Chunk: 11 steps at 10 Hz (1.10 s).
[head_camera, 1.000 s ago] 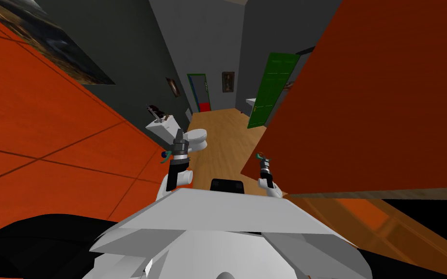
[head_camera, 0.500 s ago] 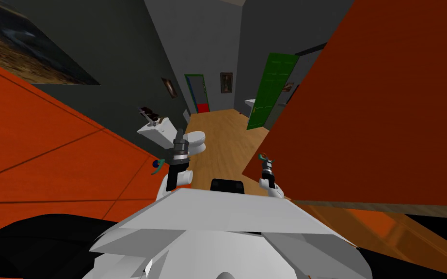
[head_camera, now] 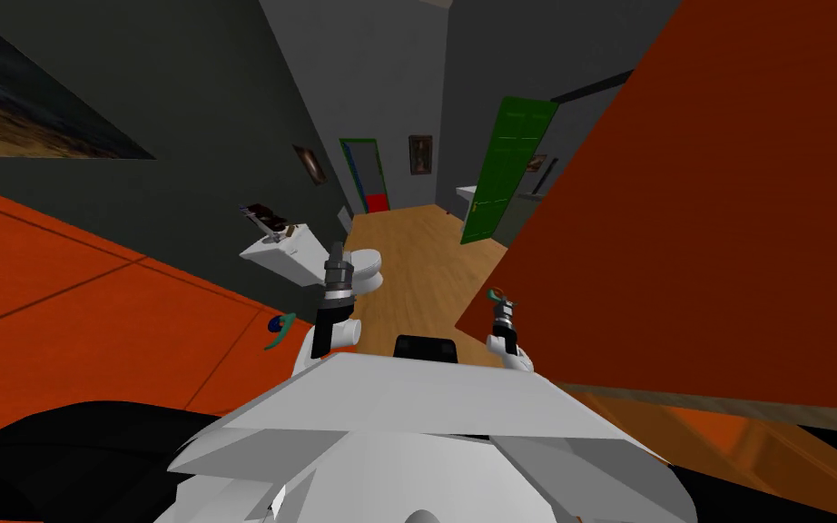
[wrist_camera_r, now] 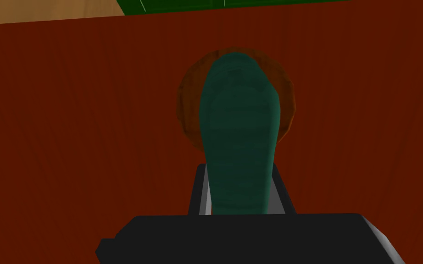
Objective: Push the door open
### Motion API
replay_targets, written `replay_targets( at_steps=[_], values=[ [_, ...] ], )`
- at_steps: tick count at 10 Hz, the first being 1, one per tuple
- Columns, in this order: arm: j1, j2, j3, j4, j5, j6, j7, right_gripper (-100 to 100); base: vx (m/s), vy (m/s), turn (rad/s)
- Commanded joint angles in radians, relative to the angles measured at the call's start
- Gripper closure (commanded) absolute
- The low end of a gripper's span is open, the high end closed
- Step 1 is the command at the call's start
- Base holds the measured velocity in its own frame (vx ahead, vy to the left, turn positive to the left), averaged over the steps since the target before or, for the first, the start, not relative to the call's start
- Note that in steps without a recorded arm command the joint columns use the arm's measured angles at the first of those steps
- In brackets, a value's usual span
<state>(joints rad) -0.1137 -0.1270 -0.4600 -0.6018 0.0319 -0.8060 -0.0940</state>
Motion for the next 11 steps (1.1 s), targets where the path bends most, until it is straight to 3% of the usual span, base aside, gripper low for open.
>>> replay_targets(
  at_steps=[1,11],
  values=[
    [0.007,-0.014,-0.022,-0.013,-0.012,0.003,0.003,100,0.184,0.026,-0.058],
    [0.013,-0.024,-0.110,-0.005,-0.064,0.005,0.040,100,0.192,0.031,-0.057]
  ],
)
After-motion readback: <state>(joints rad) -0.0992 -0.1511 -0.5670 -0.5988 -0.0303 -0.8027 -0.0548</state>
